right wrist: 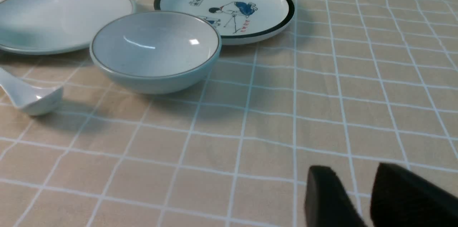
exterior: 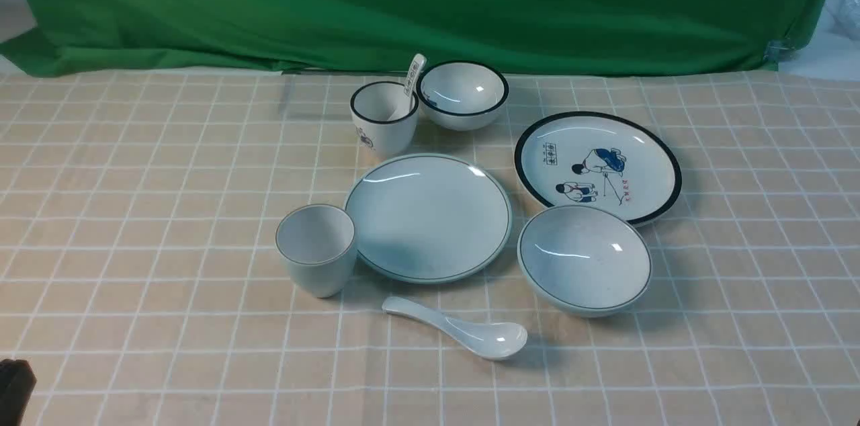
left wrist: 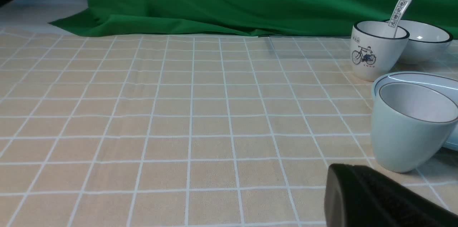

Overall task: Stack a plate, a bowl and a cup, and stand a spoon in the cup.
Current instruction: Use the right arm to grab a blue rice bowl

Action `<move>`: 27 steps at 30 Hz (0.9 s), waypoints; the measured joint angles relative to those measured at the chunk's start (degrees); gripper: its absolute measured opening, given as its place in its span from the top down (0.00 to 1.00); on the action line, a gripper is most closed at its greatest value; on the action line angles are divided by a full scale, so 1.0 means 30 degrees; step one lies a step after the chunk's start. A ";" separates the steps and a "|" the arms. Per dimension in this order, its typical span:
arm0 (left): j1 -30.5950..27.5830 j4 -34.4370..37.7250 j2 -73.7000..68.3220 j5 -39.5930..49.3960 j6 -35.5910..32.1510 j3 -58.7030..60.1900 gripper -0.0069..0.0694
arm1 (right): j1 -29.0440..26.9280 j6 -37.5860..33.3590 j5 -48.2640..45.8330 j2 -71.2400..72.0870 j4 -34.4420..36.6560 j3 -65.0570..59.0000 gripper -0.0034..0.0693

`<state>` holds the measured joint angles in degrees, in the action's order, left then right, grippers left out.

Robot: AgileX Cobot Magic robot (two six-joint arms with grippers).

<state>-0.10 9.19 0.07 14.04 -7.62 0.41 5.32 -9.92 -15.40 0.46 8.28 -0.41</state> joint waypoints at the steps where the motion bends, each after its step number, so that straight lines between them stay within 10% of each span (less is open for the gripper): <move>1: 0.0000 0.0000 0.0000 0.0000 0.0000 0.0000 0.91 | 0.0000 0.0000 0.0000 0.0000 0.0000 0.0000 0.62; 21: 0.0000 0.0019 0.0000 -0.0166 -0.0015 0.0000 0.91 | 0.0000 0.0000 0.0000 0.0000 0.0000 0.0000 0.62; 27: 0.0000 0.4741 0.0000 -0.2135 0.2422 0.0000 0.91 | 0.0000 0.0000 0.0000 0.0000 0.0000 0.0000 0.62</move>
<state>-0.10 23.42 0.07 7.63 -0.35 0.41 5.32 -9.92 -15.40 0.46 8.28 -0.41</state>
